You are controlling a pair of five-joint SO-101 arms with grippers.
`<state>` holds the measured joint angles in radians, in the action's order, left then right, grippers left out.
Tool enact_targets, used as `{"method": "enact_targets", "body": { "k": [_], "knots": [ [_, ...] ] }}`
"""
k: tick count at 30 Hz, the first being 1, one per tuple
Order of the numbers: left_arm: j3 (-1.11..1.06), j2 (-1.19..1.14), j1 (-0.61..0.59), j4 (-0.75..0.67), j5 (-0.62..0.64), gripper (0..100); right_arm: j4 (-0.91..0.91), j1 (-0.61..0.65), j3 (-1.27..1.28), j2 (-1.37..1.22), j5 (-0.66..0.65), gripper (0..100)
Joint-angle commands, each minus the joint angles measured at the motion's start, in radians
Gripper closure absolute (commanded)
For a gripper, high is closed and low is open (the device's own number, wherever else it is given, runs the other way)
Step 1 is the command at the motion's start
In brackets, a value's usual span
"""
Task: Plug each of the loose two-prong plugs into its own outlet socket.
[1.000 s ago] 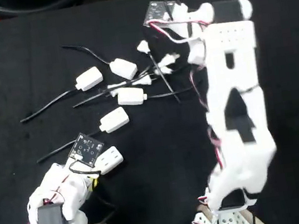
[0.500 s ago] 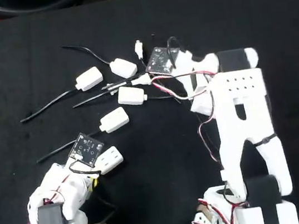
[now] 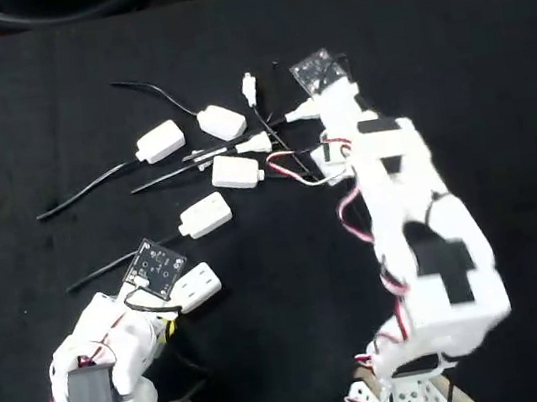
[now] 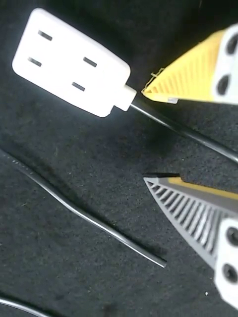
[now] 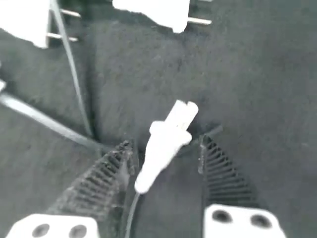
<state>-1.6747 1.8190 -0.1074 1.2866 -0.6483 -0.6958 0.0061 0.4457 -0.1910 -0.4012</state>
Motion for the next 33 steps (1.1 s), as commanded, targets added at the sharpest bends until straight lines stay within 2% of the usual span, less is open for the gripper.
{"method": "enact_targets", "body": {
  "k": [1,5,9,14,19,23,25,27,33],
  "knots": [
    [-0.010,0.003,0.001,-0.003,-0.006,76,-0.074,-0.037,-0.278,-0.202,0.017,79.9],
    [-0.010,0.003,0.001,-0.003,-0.006,76,-0.288,-0.043,-0.522,-0.355,0.008,82.2],
    [-0.010,0.003,0.001,-0.003,-0.006,76,-0.400,-0.040,-0.693,-0.446,-0.043,99.0],
    [-0.010,0.003,0.001,-0.003,-0.006,76,-0.569,-0.041,-0.799,-0.409,-0.147,98.7],
    [-0.010,0.003,0.001,-0.003,-0.006,76,-0.779,-0.021,-0.860,-0.283,-0.353,98.7],
    [-0.010,0.003,0.001,-0.002,-0.006,76,-0.933,-0.011,-0.894,-0.166,-0.605,98.7],
    [-0.010,0.003,0.001,-0.002,-0.006,76,-1.020,0.028,-0.889,-0.111,-0.750,98.7],
    [-0.010,0.003,0.001,-0.002,-0.006,76,-1.068,0.103,-0.852,-0.071,-0.838,98.7],
    [-0.010,0.003,0.001,-0.002,-0.006,76,-0.957,0.368,-0.538,0.010,-1.003,98.5]
  ]
}}
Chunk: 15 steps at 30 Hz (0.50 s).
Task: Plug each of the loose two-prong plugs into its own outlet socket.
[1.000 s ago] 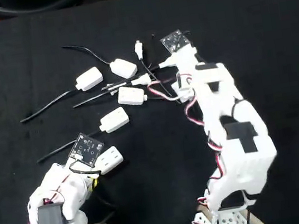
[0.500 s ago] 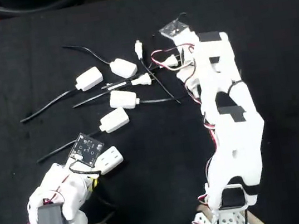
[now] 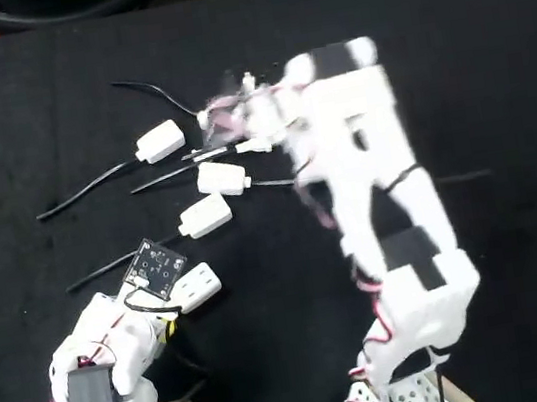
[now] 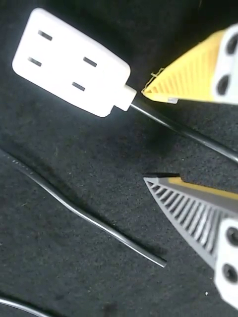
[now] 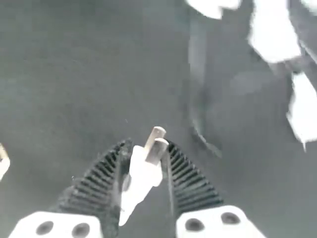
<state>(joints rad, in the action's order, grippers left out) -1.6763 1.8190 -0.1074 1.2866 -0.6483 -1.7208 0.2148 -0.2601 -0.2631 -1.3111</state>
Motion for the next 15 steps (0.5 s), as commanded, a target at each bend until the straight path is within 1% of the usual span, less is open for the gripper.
{"method": "enact_targets", "body": {
  "k": [1,4,6,9,11,13,15],
  "knots": [
    [-0.008,0.003,0.001,-0.002,-0.006,76,0.112,0.187,0.225,0.088,-0.095,98.4],
    [-0.008,0.003,0.001,-0.002,-0.006,76,0.219,0.229,0.389,0.110,-0.101,98.3],
    [-0.008,0.003,0.001,0.000,-0.008,76,0.275,0.229,0.496,0.133,-0.129,97.7],
    [-0.008,0.003,0.001,0.003,-0.049,76,0.387,0.196,0.627,0.189,-0.117,89.4],
    [-0.008,0.003,0.001,0.003,-0.049,76,0.443,0.167,0.684,0.232,-0.084,82.5],
    [-0.008,0.003,0.001,0.003,-0.051,76,0.459,0.129,0.713,0.277,-0.069,77.7],
    [-0.008,0.003,0.001,0.003,-0.051,76,0.457,0.080,0.728,0.328,-0.061,75.5]
  ]
}}
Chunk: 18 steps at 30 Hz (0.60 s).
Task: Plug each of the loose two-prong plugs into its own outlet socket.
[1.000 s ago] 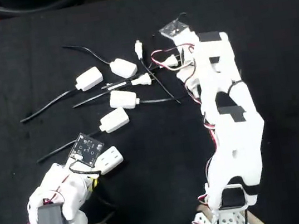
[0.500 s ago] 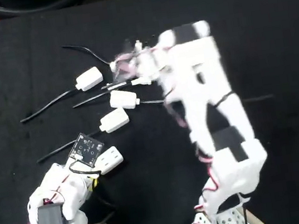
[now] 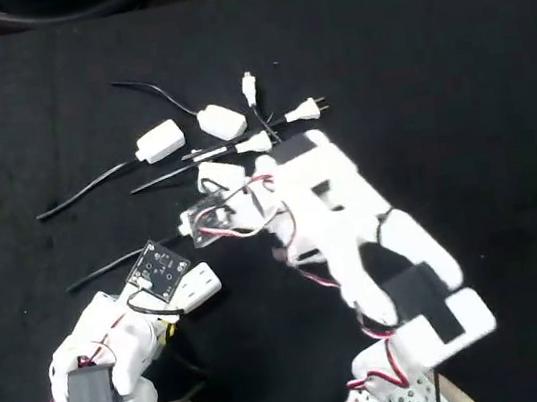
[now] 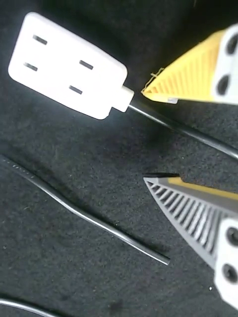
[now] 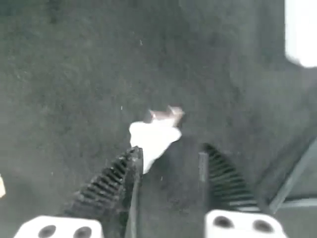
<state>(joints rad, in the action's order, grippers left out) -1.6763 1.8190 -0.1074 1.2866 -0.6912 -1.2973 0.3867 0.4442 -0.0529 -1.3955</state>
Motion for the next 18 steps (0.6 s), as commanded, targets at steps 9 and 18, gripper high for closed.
{"method": "enact_targets", "body": {
  "k": [9,18],
  "knots": [
    [-0.008,0.003,0.001,0.003,-0.009,76,-0.002,-0.196,0.130,0.367,0.908,75.5],
    [-0.008,0.003,0.001,0.005,-0.008,76,0.074,-0.143,0.340,0.369,1.866,62.4]
  ]
}}
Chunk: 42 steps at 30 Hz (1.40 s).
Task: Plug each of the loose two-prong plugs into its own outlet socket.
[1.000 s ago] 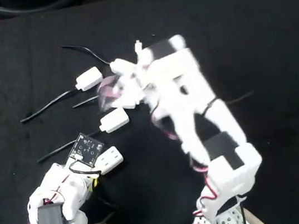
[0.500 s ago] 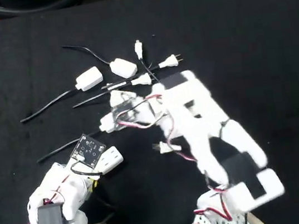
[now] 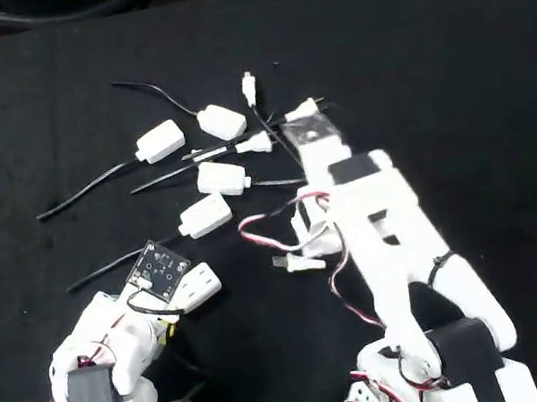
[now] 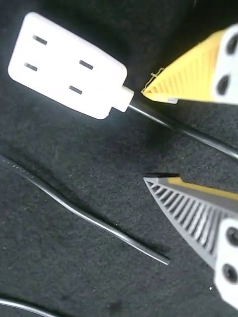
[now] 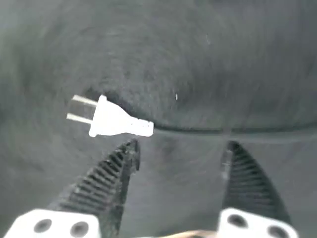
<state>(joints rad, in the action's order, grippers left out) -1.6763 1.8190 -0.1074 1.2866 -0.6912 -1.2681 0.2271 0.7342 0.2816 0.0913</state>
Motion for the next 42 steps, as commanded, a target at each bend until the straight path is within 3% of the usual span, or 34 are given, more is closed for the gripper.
{"method": "enact_targets", "body": {
  "k": [1,5,11,17,25,29,35,42],
  "knots": [
    [-0.008,0.003,0.001,0.005,-0.008,76,0.071,0.017,0.070,0.035,0.428,58.0],
    [-0.008,0.003,0.001,0.005,-0.008,76,0.222,0.028,0.157,0.035,0.578,48.2],
    [-0.008,0.003,0.001,0.005,-0.008,76,0.462,0.028,0.277,0.033,0.690,55.6],
    [-0.008,0.003,0.001,0.005,-0.008,76,0.686,0.017,0.383,0.035,0.694,69.1],
    [-0.008,0.003,0.001,0.006,-0.008,76,0.572,0.015,0.311,0.042,0.580,99.1],
    [-0.008,0.003,0.001,0.014,-0.008,76,0.331,0.017,0.194,0.042,0.568,98.7],
    [-0.008,0.003,0.001,0.015,-0.009,76,0.005,-0.038,-0.039,0.036,0.442,98.7],
    [-0.008,0.003,0.001,0.015,-0.009,76,-0.002,-0.106,-0.157,0.033,0.267,98.7]
  ]
}}
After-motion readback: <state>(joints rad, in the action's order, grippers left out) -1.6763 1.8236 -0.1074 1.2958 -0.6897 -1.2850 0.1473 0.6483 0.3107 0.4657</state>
